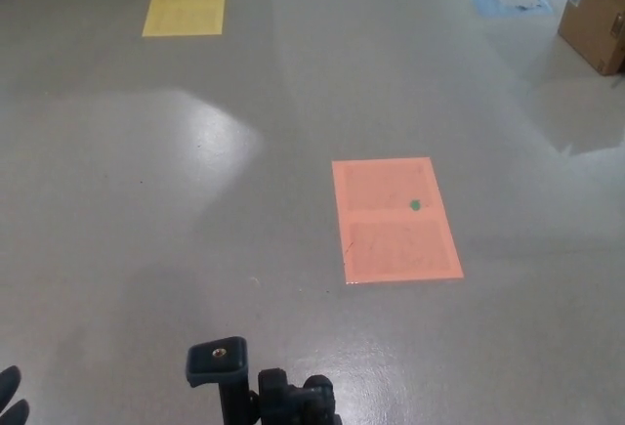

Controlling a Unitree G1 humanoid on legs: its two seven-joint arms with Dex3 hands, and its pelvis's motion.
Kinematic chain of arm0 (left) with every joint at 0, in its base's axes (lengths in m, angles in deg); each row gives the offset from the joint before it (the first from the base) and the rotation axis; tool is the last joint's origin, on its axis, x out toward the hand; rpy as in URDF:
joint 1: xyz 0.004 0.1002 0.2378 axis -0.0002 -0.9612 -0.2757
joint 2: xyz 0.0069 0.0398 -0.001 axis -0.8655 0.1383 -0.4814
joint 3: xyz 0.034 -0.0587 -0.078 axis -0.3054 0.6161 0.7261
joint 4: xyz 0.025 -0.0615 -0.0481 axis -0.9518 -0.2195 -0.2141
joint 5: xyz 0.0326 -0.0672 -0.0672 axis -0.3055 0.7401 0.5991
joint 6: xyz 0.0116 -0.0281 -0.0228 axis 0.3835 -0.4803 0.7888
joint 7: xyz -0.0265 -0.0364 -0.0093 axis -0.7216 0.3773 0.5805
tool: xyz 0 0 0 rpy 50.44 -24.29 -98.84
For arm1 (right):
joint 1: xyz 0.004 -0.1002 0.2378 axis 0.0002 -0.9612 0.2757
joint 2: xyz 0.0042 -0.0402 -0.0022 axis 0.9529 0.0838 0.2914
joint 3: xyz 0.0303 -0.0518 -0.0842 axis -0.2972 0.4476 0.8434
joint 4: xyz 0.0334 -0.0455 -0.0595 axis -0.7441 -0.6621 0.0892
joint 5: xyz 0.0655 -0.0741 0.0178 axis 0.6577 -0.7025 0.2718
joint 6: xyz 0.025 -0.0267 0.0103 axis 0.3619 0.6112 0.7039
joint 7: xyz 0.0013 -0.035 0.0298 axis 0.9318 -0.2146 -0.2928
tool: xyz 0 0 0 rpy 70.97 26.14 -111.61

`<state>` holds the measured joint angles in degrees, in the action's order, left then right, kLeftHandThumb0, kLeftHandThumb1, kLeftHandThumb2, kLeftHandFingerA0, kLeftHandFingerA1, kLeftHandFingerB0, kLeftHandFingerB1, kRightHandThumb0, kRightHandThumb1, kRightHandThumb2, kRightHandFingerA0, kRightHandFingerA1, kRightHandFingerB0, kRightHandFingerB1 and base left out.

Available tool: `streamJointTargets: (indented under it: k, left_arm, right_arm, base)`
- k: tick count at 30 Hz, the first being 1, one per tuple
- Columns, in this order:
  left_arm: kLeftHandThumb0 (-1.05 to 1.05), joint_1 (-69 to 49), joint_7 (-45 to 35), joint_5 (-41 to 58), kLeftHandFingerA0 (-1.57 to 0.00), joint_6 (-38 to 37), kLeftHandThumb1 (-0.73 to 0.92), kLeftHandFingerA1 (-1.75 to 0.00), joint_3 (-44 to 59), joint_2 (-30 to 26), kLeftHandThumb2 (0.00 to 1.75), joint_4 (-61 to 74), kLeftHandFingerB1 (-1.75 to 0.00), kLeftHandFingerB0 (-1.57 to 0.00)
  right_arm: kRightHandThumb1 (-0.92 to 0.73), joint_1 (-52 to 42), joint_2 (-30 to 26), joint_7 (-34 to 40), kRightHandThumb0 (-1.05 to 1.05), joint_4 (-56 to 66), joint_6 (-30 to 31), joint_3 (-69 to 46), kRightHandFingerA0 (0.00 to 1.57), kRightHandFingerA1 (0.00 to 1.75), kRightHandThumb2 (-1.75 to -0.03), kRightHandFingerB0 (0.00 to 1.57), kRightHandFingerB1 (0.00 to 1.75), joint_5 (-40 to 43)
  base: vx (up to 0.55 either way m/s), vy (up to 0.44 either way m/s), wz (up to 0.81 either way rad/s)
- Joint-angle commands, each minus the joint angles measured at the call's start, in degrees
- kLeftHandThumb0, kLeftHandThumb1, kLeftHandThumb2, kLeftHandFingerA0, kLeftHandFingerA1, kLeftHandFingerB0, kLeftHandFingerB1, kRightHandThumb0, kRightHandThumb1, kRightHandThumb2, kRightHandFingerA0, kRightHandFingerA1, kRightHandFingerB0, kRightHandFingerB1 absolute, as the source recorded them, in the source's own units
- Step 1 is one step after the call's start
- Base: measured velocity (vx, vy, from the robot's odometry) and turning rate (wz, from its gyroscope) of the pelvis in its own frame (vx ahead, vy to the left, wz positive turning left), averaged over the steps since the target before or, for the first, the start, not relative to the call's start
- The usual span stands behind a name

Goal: A phone stand is kept on the floor and the robot uses both its hands to grab it and uses its left hand to extend the phone stand by pulling it upwards

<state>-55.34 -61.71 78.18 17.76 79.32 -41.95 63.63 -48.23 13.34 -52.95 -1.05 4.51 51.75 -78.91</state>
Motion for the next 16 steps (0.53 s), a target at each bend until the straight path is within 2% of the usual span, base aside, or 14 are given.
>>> streamJointTargets:
  k: [1, 3, 4, 5, 6, 7, 8, 9, 10, 16]
  left_arm:
    - [-0.39, -0.21, -0.13, -0.37, 0.00, -1.55, 0.34, -0.48, 0.08, -0.48, 0.98, 0.43, -0.47, 0.00]
    - [-0.39, -0.44, -0.13, -0.58, 0.00, -1.43, 0.33, -0.48, -0.10, -0.45, 0.98, 0.38, -0.47, -0.01]
    - [-0.39, -0.48, -0.16, -0.47, 0.00, -1.18, 0.31, -0.48, -0.13, -0.49, 0.97, 0.49, -0.47, -0.01]
    - [-0.39, -0.52, -0.24, -0.27, 0.00, -0.90, 0.31, -0.48, -0.16, -0.54, 0.97, 0.60, -0.47, -0.01]
    - [-0.39, -0.61, -0.52, 0.34, 0.00, -0.50, 0.29, -0.48, -0.18, -0.55, 0.96, 0.81, -0.47, -0.01]
    - [-0.92, -0.66, -0.85, 1.22, -0.17, -0.10, 0.75, -0.27, -0.17, -0.47, 0.64, 1.00, -0.31, -0.20]
    - [-0.92, -0.66, -1.16, 2.16, -0.17, 0.30, 0.75, -0.27, -0.14, -0.35, 0.64, 1.19, -0.31, -0.20]
    - [-0.92, -0.67, -1.26, 2.43, -0.18, 0.46, 0.75, -0.27, -0.13, -0.34, 0.64, 1.23, -0.31, -0.21]
    - [-0.39, -0.60, -2.49, 4.27, 0.00, 1.26, 0.27, -0.48, -0.21, -0.37, 0.95, 1.19, -0.47, -0.01]
    - [-0.40, -0.13, -3.32, 5.31, 0.00, 1.60, 0.27, -0.48, -0.17, -0.49, 0.94, 0.82, -0.47, -0.01]
  right_arm:
    - [-0.74, -0.23, -0.66, 1.26, -1.05, 0.07, -0.42, -0.23, 0.00, 0.05, -1.08, 0.00, 0.05, -0.81]
    - [-0.73, -0.21, -0.68, 2.35, -1.05, -0.17, -0.52, -0.52, 0.00, 0.06, -1.07, 0.00, 0.04, -1.58]
    - [-0.82, -0.27, -0.69, 1.73, -0.87, -0.11, -0.59, -0.45, 0.00, 0.00, -0.65, 0.00, 0.00, -0.92]
    - [-0.82, -0.36, -0.70, 0.89, -0.87, -0.05, -0.77, -0.35, 0.00, 0.00, -0.65, 0.00, 0.00, 0.02]
    - [-0.83, -0.55, -0.71, 1.29, -0.88, 0.49, -0.32, -0.37, 0.00, 0.00, -0.65, 0.00, 0.00, -0.70]
    - [-0.67, -0.60, -0.77, 1.76, -0.94, 0.91, 0.28, -0.43, 0.00, 0.04, -0.99, 0.00, 0.00, -1.59]
    - [-0.67, -0.56, -0.87, 2.10, -0.94, 1.20, 0.88, -0.47, 0.00, 0.04, -0.99, 0.00, 0.00, -2.37]
    - [-0.74, -0.57, -0.87, 1.87, -1.05, 1.17, 0.66, -0.43, 0.00, 0.06, -1.08, 0.00, 0.05, -2.03]
    - [-0.73, -0.49, -0.88, 1.41, -1.05, 0.78, 0.07, -0.37, 0.00, 0.06, -1.05, 0.00, 0.04, -1.18]
    - [-0.73, -0.21, -0.70, 2.21, -1.05, 0.79, 0.55, -0.61, 0.00, 0.06, -1.06, 0.00, 0.04, -1.91]
  base:
    - [0.00, 0.000, 0.00]
    - [0.00, 0.000, 0.00]
    - [0.00, 0.000, 0.00]
    - [0.00, 0.000, 0.00]
    - [0.00, 0.000, 0.00]
    - [0.00, 0.000, 0.00]
    - [0.00, 0.000, 0.00]
    - [0.00, 0.000, 0.00]
    - [0.00, 0.000, 0.00]
    - [0.00, 0.000, 0.00]
